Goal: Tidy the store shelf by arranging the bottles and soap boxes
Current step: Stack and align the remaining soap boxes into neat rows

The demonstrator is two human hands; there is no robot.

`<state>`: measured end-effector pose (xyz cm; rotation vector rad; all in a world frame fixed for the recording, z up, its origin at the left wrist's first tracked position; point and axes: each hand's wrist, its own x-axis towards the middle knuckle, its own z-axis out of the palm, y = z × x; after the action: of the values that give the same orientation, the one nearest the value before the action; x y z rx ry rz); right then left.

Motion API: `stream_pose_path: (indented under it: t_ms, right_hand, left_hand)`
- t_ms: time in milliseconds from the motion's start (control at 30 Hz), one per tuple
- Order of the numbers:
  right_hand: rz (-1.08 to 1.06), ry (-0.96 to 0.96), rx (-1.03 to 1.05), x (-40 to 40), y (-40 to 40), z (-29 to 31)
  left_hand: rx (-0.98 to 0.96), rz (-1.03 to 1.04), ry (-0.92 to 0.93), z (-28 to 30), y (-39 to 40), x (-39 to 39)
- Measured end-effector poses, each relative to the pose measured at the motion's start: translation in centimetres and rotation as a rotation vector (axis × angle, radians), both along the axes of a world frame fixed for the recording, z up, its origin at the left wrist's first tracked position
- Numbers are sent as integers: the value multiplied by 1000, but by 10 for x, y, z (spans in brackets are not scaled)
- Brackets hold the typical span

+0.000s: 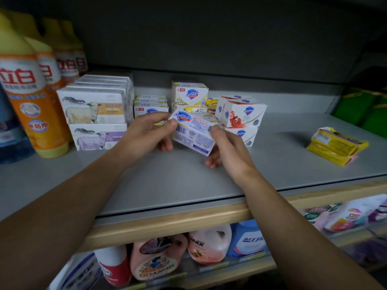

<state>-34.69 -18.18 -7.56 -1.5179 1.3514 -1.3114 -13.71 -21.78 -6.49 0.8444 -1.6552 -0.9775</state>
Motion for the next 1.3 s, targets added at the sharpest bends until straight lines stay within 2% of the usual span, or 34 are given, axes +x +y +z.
stream_pose_path:
  t_ms: [100, 267, 367, 500, 667, 767, 900, 1000, 1133, 1300]
  right_hand:
    - [-7, 75, 60, 2, 2, 2]
    - [-33, 81, 103, 2, 2, 4]
    - [-33, 104, 85, 2, 1, 3]
    - [-55, 43, 45, 1, 2, 4]
    - [-2, -119, -125, 0, 3, 1]
    - [55, -107, -182, 1, 2, 0]
    - [60, -137, -151, -1, -3, -4]
    - [23, -53, -153, -2, -8, -5]
    - [-36, 83, -267, -3, -8, -5]
    - [-3, 107, -299, -3, -7, -8]
  left_hand:
    - [-1, 104, -87, -2, -2, 0]
    - [11, 138, -130, -3, -1, -1]
    - [26, 108, -87, -3, -1, -2]
    - [91, 39, -26, -1, 1, -4]
    - [189, 47, 40, -2, 2, -7]
    - [277, 53, 115, -3, 2, -10]
    - [285, -84, 168, -1, 2, -6]
    - [271, -120, 171, 2, 3, -3]
    - [258, -175, 214, 1, 4, -3]
    - [218, -144, 228, 2, 4, -3]
